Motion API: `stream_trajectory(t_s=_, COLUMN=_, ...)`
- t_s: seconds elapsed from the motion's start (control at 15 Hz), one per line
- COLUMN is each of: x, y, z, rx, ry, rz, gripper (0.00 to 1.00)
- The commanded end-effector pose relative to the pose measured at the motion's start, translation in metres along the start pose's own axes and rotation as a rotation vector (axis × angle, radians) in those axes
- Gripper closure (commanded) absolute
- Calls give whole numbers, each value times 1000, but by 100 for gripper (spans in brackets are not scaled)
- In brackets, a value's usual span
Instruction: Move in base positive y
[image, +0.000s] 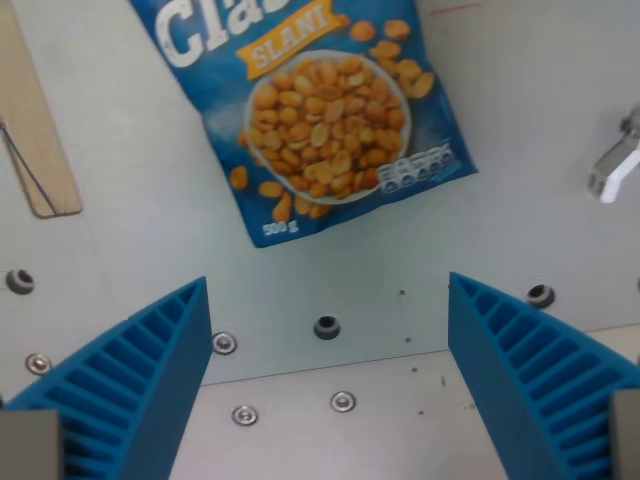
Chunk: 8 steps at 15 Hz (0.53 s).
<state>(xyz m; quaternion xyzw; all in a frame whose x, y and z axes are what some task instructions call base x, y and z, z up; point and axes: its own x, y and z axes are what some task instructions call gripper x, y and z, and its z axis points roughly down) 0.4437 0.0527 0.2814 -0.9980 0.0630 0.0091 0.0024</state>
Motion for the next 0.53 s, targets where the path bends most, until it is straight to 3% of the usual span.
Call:
stream_trajectory(t_s=0.07, x=-7, y=-12, z=-2, rx=-7, ry=12, rz=17, gripper=0)
stream_trajectory(t_s=0.53, x=-15, y=-47, z=-1, rx=-7, ry=12, rz=17, gripper=0)
